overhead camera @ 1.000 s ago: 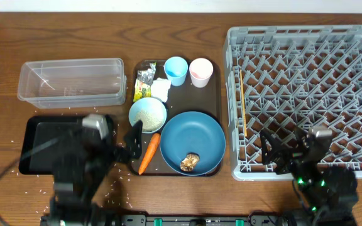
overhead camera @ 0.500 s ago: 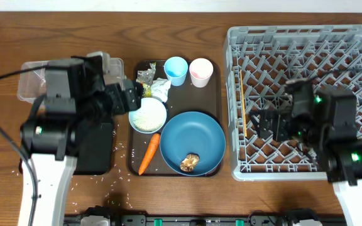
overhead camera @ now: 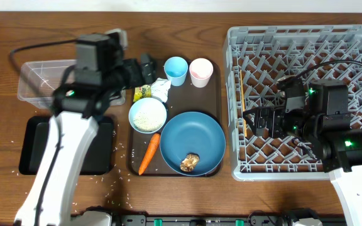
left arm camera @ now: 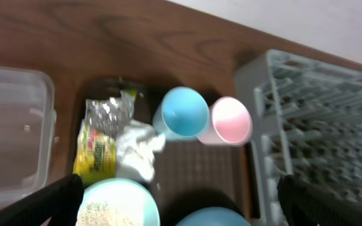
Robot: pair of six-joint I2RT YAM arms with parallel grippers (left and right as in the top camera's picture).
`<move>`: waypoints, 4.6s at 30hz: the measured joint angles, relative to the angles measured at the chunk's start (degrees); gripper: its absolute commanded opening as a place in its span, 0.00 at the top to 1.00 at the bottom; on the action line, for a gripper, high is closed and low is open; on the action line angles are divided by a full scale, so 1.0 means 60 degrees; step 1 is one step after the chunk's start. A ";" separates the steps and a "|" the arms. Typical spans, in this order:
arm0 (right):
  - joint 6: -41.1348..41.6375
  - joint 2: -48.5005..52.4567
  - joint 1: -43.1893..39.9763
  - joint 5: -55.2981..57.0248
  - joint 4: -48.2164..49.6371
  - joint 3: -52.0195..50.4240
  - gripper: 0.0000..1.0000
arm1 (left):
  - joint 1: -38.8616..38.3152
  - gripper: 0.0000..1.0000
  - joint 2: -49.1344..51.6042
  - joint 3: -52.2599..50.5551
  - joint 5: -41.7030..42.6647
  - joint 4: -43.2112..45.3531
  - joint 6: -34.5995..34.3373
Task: Sort waste into correct bins and load items into the dishwasher rack
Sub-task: 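Reach left gripper to the blue cup and grasp it, then lift blue cup with left gripper and pass it to right gripper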
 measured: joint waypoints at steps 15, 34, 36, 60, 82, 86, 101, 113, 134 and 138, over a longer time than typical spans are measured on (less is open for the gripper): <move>-0.0018 0.0000 0.0000 -0.0004 -0.0550 0.0029 0.01 | -0.1381 0.09 0.3792 0.0004 -0.1497 0.2943 0.0328; -0.0022 0.0000 0.0000 -0.0004 -0.0776 0.0029 0.01 | -0.1494 0.76 0.4878 0.0007 -0.2000 0.2951 0.0477; -0.0022 0.0000 0.0000 -0.0004 -0.0765 0.0029 0.01 | -0.1512 0.81 0.4878 0.0007 -0.1996 0.2765 0.0481; -0.0022 0.0000 0.0000 -0.0004 -0.0739 0.0029 0.01 | -0.1508 0.84 0.4896 0.0007 -0.2011 0.2772 0.0499; -0.0022 0.0000 0.0000 -0.0004 -0.0699 0.0029 0.01 | -0.1508 0.94 0.5599 0.0000 -0.1228 0.3082 0.0495; -0.0022 0.0000 0.0000 -0.0004 -0.0696 0.0029 0.01 | -0.1508 0.94 0.5442 -0.0004 -0.1228 0.2830 0.0495; 0.0375 0.0000 0.0000 -0.0630 0.1122 0.0036 0.01 | -0.1497 0.94 0.0962 -0.0025 0.0313 -0.0390 0.0943; 0.0605 0.0004 0.0000 -0.6288 0.5592 0.0076 0.06 | -0.0874 0.94 -0.2014 -0.0025 0.6189 0.0510 0.1239; 0.0739 0.0004 0.1927 -0.8236 0.8666 0.0087 0.05 | -0.0729 0.94 -0.2342 -0.0025 0.9606 0.1443 -0.0007; 0.0710 0.0004 0.2379 -0.8069 0.9289 0.0087 0.12 | -0.0729 0.94 -0.2342 -0.0025 0.9712 0.1443 -0.0007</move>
